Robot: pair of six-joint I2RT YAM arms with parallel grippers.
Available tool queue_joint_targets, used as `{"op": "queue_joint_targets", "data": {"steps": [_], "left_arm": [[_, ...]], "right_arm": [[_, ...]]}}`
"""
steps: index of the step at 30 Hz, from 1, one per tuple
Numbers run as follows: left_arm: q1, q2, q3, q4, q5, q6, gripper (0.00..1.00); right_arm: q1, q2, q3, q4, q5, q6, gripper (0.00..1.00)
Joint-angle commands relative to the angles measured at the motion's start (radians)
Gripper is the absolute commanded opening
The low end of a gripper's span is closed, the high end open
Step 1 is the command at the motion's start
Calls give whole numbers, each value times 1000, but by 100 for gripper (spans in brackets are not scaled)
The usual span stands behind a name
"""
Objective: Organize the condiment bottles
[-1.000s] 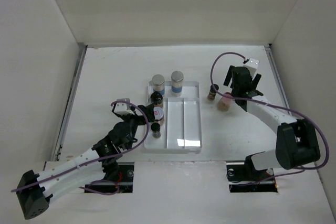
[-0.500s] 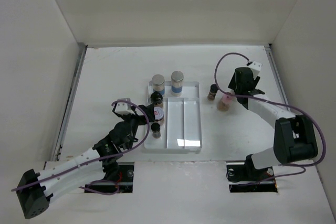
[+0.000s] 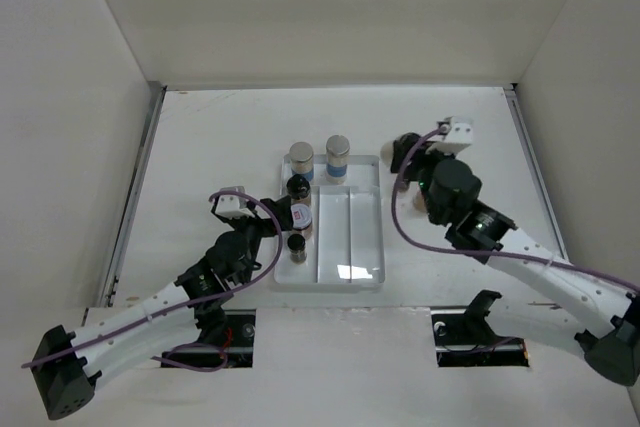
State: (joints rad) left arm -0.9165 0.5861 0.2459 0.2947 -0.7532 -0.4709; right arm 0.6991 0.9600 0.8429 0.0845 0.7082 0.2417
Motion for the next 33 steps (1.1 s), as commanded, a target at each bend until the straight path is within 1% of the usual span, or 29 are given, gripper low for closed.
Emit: {"op": "queue_joint_targets", "data": {"steps": [1,5,9,16,20,25,28,29,31,32,33], "left_arm": [[9,-31,-2,27,-24,8,89],[18,-48,-10,18,-34,8,89],[28,-45,-11,17,-34,8,89],[32,-46,-14,17,-25,8,89],[20,-42,-13,23,-24,6,89],[26,-29,-11,17,-18,6,89],[21,-42,-17,27,-20,6,89],[28,-40,-17,24,-18,6,89],[29,-37,-14,17,-17,5,89],[23,-40,-14,18,-17,5,89],[18,-43,-16,24,-20,5,89]], "right_arm": [[168,65,16,64,28,-41,49],[309,184,-10,122,-2,11,49],[360,327,15,178,-29,27,49],[360,506,48,256,-47,27,50],[343,583,58,320,-47,19,52],[317,669,84,356,-38,25,54],[303,697,85,366,-21,27,59],[300,697,82,373,-16,28,65],[303,671,74,365,-13,27,82],[303,645,68,359,-9,18,88],[303,610,58,347,-1,12,92]]}}
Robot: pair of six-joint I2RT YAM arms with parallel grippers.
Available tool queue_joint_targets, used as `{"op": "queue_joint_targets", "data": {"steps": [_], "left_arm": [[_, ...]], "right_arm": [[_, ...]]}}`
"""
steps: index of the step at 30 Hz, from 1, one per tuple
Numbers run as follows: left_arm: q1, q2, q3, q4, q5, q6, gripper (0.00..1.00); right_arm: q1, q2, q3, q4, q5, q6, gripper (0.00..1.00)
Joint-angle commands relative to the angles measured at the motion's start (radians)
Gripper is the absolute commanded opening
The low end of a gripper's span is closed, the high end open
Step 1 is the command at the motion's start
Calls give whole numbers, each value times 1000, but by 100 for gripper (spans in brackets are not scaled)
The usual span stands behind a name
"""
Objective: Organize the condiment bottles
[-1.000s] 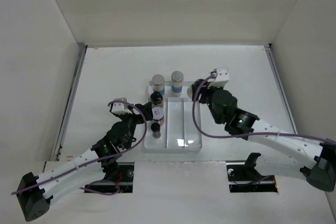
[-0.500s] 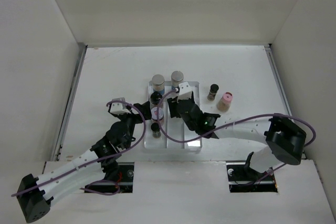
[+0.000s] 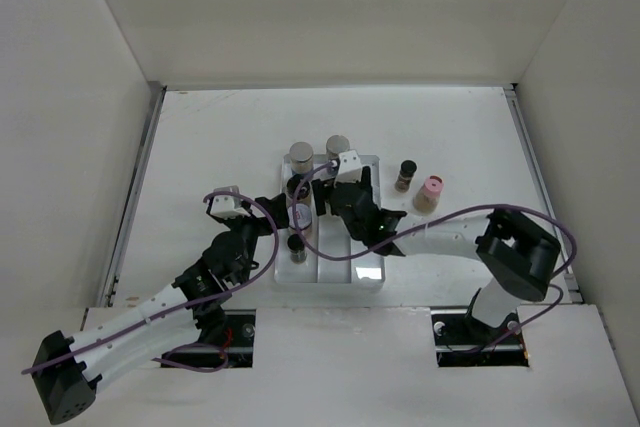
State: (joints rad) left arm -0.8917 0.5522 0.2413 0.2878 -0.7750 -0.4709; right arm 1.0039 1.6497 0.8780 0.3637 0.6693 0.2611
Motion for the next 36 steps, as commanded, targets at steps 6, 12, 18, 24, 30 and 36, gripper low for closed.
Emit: {"op": "queue_joint_targets", "data": {"steps": [6,12,18,24,30,36], "left_arm": [[-6,0,-5,28,5,5,89],[-8,-1,-4,28,5,6,89],[-3,5,-4,28,5,6,89],[-2,-11,-7,27,5,8,89],[-6,5,-5,33,5,9,89],[-6,0,-5,36,5,9,89]], "right_arm": [[-26,-391,-121,-12,94,9,100],[-292,-600,-272,-193,240,102,100],[-420,-538,-291,-224,197,150,98],[-462,-441,-278,-215,129,187,84],[-503,-383,-275,-186,70,216,68],[-502,-381,-278,-177,85,224,50]]}}
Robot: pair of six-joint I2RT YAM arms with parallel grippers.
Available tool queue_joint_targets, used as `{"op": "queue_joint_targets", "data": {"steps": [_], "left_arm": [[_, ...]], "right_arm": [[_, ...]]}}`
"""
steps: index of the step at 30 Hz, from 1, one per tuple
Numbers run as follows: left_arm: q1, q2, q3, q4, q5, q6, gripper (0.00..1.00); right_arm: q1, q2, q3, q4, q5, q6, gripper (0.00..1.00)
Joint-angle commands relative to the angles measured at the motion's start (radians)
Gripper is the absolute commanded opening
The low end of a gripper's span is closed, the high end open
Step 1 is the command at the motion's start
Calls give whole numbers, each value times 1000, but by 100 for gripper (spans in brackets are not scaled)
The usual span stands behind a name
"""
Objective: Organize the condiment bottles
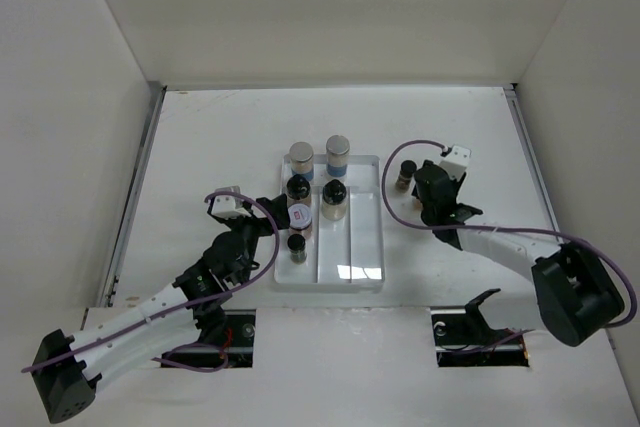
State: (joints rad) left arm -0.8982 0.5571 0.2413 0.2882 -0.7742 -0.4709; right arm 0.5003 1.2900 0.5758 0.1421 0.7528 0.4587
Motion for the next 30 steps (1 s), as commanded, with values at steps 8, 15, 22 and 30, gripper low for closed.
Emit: {"op": "queue_joint_targets", "data": {"steps": [8,15,22,30], "left_arm": [[9,-5,-7,31,4,9,89],[11,-10,-8,31,4,9,89],[11,10,-7,36,4,8,89],[6,-3,-7,28,6,8,89]], "right_arm": [[319,-302,-39,-80,164,9,46],[696,-319,53,-303,184,147,43],[889,-106,174,-193,169,123,45],[864,121,183,62,89,49,46]]}}
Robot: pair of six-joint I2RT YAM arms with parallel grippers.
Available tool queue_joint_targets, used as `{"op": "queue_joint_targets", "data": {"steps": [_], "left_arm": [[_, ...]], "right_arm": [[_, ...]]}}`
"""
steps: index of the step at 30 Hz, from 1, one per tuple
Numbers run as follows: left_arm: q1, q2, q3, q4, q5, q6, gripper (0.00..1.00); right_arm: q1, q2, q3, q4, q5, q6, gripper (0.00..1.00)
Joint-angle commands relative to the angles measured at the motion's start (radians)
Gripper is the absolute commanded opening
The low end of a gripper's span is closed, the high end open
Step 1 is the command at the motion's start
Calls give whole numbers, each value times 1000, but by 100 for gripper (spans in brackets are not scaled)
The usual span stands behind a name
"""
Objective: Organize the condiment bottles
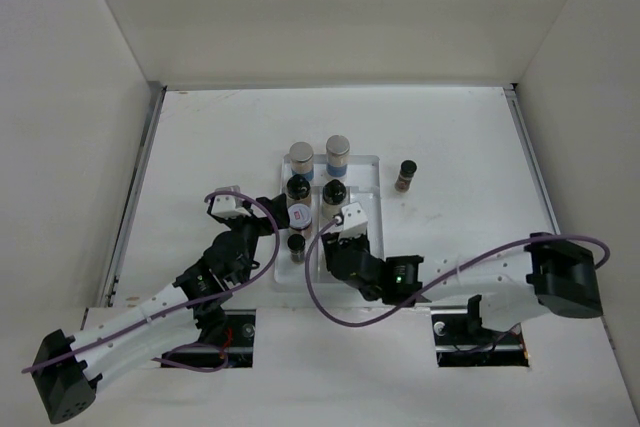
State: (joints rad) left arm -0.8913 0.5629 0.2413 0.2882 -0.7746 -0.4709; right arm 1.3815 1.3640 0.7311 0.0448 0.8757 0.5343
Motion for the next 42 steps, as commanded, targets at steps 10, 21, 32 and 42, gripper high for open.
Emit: {"op": "queue_joint_targets", "data": {"steps": [10,21,32,42], "left_arm": [[-5,-9,-7,39,6,9,89],[-8,-9,-7,39,6,8,89],[-1,-3,-8,29,6,6,89],[-11,8,-10,48,6,6,89]], "right_arm": [[-46,-27,4,138,-15,-88,76],[-658,-220,-35,113,-102,-135,31],[-910,89,143,138,-365,-235,86],[-910,207,189,109,-366,-221,64]]}}
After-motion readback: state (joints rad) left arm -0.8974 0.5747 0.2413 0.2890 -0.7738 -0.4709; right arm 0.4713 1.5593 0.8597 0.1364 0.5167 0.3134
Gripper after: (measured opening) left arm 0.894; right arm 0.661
